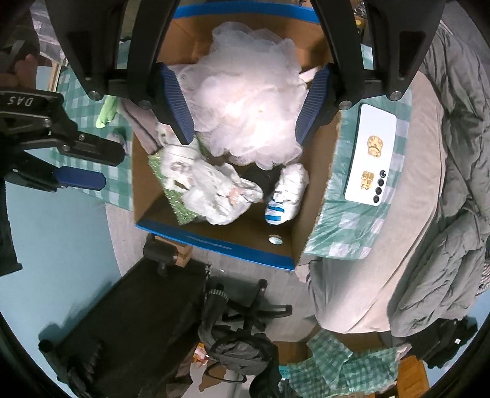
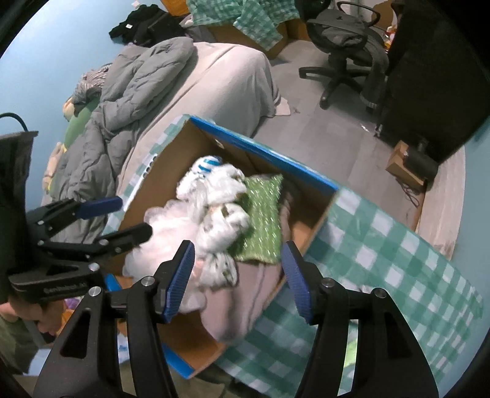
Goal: Organize soft objects
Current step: 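Move both tools back over the table toward the grey sock and green cloth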
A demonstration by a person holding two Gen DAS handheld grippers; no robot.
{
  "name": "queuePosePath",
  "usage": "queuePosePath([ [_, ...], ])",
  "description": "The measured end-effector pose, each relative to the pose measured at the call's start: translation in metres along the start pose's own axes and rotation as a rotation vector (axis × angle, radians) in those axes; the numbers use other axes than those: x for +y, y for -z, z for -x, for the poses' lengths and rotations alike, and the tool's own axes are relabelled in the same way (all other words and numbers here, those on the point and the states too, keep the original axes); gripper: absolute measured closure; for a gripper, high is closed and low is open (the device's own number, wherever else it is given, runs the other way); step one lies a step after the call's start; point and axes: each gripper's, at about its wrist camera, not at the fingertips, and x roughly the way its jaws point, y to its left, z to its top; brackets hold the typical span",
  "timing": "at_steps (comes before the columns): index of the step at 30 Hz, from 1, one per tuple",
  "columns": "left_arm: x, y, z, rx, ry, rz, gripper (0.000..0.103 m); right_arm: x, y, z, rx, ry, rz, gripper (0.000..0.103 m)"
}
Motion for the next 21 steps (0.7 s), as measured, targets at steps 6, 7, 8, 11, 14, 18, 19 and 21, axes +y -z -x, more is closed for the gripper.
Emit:
queuePosePath([
  [6, -0.022, 0.011, 0.008, -0.001, 0.009, -0.018, 0.033, -0.009, 0.019, 0.015, -0.007, 0.020, -0.007, 0.042],
  [7, -0.026, 0.013, 0.009, -0.002, 0.011, -0.024, 0.033, -0.011, 0.021, 0.017, -0.009, 0.023, -0.009, 0.042],
  [8, -0.031, 0.015, 0.010, -0.002, 0.012, -0.030, 0.033, -0.014, 0.024, 0.020, -0.010, 0.029, -0.013, 0.042],
  [11, -0.046, 0.021, 0.012, -0.003, 0.021, -0.052, 0.033, -0.022, 0.032, 0.026, -0.016, 0.045, -0.032, 0.041],
  [14, -0.062, 0.026, 0.013, -0.001, 0.038, -0.070, 0.033, -0.032, 0.040, 0.034, -0.025, 0.058, -0.055, 0.041],
  [18, -0.083, 0.033, 0.011, 0.005, 0.045, -0.105, 0.033, -0.046, 0.052, 0.042, -0.027, 0.078, -0.087, 0.041],
  [19, -0.088, 0.034, 0.011, 0.007, 0.046, -0.112, 0.033, -0.050, 0.055, 0.044, -0.027, 0.082, -0.096, 0.041],
  [21, -0.099, 0.038, 0.009, 0.013, 0.057, -0.124, 0.033, -0.057, 0.062, 0.047, -0.027, 0.091, -0.109, 0.040],
])
